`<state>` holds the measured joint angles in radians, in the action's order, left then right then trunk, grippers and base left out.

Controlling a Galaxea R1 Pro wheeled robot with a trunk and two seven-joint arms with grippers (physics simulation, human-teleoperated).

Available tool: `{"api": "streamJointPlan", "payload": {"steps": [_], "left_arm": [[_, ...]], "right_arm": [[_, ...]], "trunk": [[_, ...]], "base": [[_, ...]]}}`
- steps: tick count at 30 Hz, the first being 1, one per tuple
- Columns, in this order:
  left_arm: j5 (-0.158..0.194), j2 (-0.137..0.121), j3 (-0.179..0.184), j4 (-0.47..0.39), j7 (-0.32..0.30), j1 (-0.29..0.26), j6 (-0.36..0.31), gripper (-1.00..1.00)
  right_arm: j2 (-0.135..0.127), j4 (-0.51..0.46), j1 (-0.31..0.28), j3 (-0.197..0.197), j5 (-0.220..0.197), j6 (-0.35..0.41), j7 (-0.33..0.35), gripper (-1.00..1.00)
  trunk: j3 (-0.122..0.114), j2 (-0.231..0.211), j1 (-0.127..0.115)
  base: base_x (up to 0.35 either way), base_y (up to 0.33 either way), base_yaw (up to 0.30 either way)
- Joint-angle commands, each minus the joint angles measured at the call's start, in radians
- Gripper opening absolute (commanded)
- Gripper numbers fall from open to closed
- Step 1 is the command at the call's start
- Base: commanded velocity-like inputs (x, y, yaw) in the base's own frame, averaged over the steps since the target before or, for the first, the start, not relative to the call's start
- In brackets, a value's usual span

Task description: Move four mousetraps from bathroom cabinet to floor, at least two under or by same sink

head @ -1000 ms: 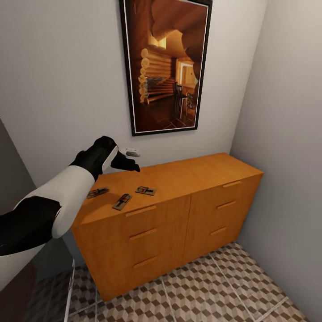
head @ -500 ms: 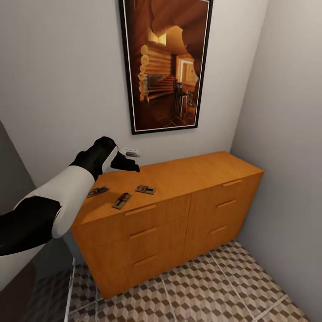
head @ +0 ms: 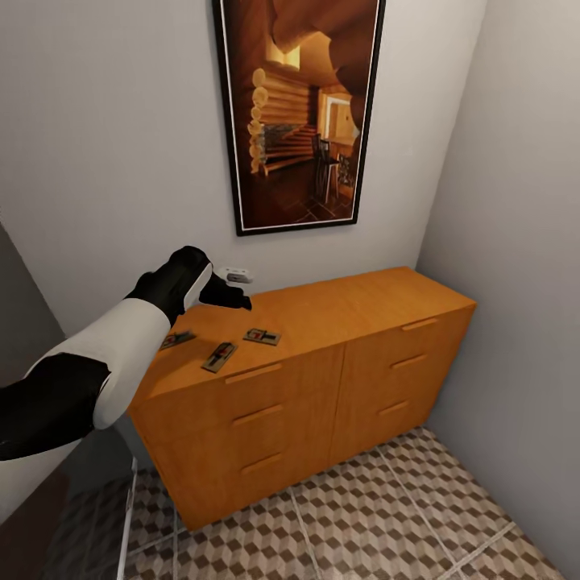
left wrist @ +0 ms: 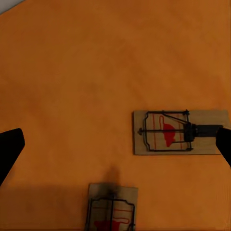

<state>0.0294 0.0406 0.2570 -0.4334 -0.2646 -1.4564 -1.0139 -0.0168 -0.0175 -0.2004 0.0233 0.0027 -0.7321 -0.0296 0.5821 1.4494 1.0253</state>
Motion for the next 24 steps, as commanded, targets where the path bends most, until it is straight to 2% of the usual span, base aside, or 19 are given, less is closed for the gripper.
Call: {"api": "streamJointPlan", "payload": {"steps": [1,11,24], "left_arm": [[0.003,-0.001,0.006,-0.001,-0.001,-0.001,-0.003,1.0],[0.003,-0.001,0.007,-0.001,-0.001,-0.001,-0.003,1.0],[0.003,-0.001,0.007,-0.001,-0.001,-0.001,-0.003,1.0]], "right_arm": [[0.0,0.001,-0.001,0.003,0.0,-0.003,-0.003,-1.0],[0.0,0.001,-0.001,0.003,0.0,-0.003,-0.003,-1.0],[0.0,0.001,-0.001,0.003,0.0,-0.002,-0.003,-1.0]], "trunk": [[0.003,0.001,0.0],[0.007,0.001,0.0],[0.007,0.001,0.0]], "base": [[-0.141,0.0,0.0],[-0.261,0.0,0.0],[-0.032,0.0,0.0]]}}
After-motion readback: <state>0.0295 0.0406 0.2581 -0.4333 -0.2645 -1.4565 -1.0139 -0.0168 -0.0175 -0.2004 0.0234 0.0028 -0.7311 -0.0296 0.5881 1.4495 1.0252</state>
